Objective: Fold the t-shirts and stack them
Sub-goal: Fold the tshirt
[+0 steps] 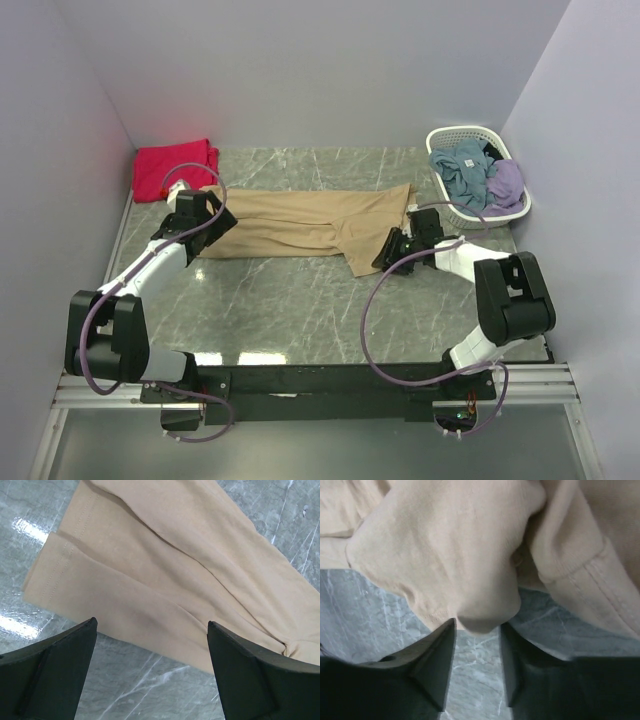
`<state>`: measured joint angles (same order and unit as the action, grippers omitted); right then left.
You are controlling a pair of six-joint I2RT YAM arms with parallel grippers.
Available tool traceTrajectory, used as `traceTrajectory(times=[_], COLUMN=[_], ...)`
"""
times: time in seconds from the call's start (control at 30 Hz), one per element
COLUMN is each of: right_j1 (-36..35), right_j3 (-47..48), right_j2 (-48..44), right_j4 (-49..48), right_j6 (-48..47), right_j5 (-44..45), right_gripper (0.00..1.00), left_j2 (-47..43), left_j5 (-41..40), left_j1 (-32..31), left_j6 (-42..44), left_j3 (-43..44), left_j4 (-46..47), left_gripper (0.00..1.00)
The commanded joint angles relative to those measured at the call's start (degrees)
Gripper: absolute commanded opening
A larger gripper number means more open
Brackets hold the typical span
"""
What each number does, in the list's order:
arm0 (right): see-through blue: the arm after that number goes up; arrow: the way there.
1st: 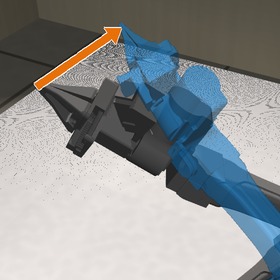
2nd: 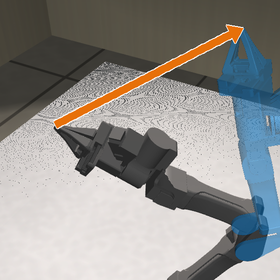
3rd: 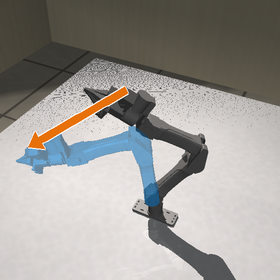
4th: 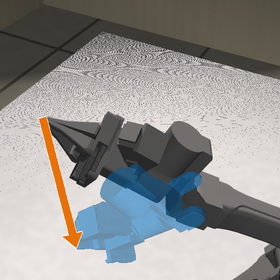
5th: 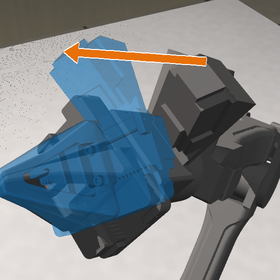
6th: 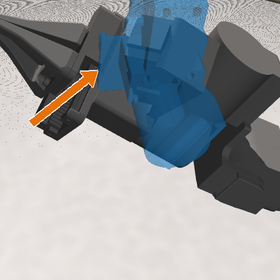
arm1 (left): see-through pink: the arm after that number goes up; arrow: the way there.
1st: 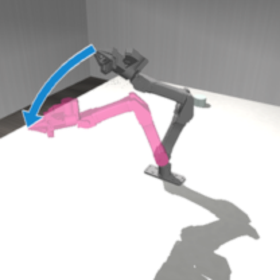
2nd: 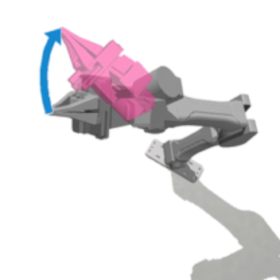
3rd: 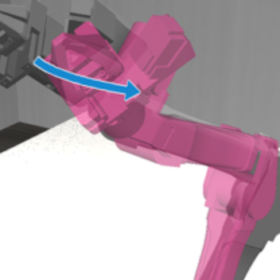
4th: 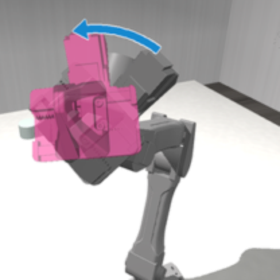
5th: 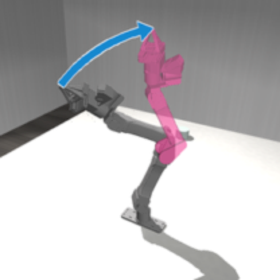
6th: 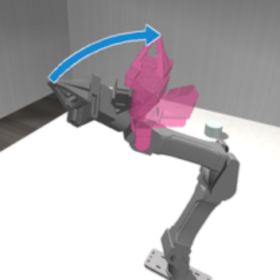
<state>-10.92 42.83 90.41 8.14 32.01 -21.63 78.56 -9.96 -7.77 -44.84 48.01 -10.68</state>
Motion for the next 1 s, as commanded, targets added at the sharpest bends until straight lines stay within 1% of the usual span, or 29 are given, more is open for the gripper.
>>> traceTrajectory(times=[0.0, 0.03, 0.07, 0.1, 0.13, 0.17, 0.27, 0.33, 0.37, 0.53, 0.6, 0.73, 0.97], right_j1=[-1.47, -1.91, -2.09, -2.35, -2.61, -3.05, -3.67, -3.59, -3.67, -3.67, -3.58, -3.59, -3.23], right_j3=[1.29, 1.38, 1.90, 1.99, 2.08, 3.13, 5.85, 8.83, 10.07, 18.59, 20.79, 28.07, 40.65], right_j2=[2.75, 3.01, 3.28, 2.85, 2.41, 1.18, -2.41, -3.74, -4.10, -1.91, 0.02, 4.85, 17.49], right_j4=[-2.08, -2.16, -1.90, -1.99, -1.64, -1.12, 1.78, 3.80, 4.86, 9.17, 9.87, 11.45, 15.31], right_j6=[-0.54, -0.54, -0.81, -0.72, -0.72, -0.89, -0.81, -0.55, -0.63, -0.98, -0.89, -0.90, -1.60], right_j5=[2.55, 2.56, 2.47, 2.38, 2.38, 2.12, 2.38, 2.90, 3.17, 3.96, 3.70, 3.70, 4.31], right_gripper=[0.41, 0.25, 0.17, 0.13, 0.05, 0.03, 0.02, 0.06, 0.06, 0.08, 0.10, 0.12, 0.13], left_j2=[-0.96, -0.78, -0.43, -0.26, -0.17, 0.09, 0.62, 1.15, 1.41, 3.34, 3.87, 5.89, 10.55], left_j5=[-0.77, -0.77, -0.85, -0.77, -0.77, -0.68, -0.85, -0.42, -0.33, 1.07, 1.25, 2.83, 4.33], left_j1=[-0.32, -0.23, -0.31, -0.23, -0.31, -0.32, -0.32, -0.32, -0.32, -0.32, -0.31, -0.31, -0.32], left_j6=[0.19, 0.19, 0.19, 0.19, 0.28, 0.37, 0.45, 0.63, 0.72, 0.98, 1.07, 1.86, 2.65], left_j3=[0.42, 0.51, 0.51, 0.77, 0.86, 0.95, 1.38, 1.74, 2.00, 3.05, 3.67, 4.81, 7.27], left_j4=[0.39, 0.48, 0.31, 0.22, 0.22, 0.22, 0.13, 0.39, 0.39, 0.66, 0.66, 1.01, 1.01], left_gripper=[0.97, 0.97, 0.97, 0.97, 0.97, 0.97, 0.97, 0.97, 0.97, 0.97, 0.97, 0.98, 0.97])
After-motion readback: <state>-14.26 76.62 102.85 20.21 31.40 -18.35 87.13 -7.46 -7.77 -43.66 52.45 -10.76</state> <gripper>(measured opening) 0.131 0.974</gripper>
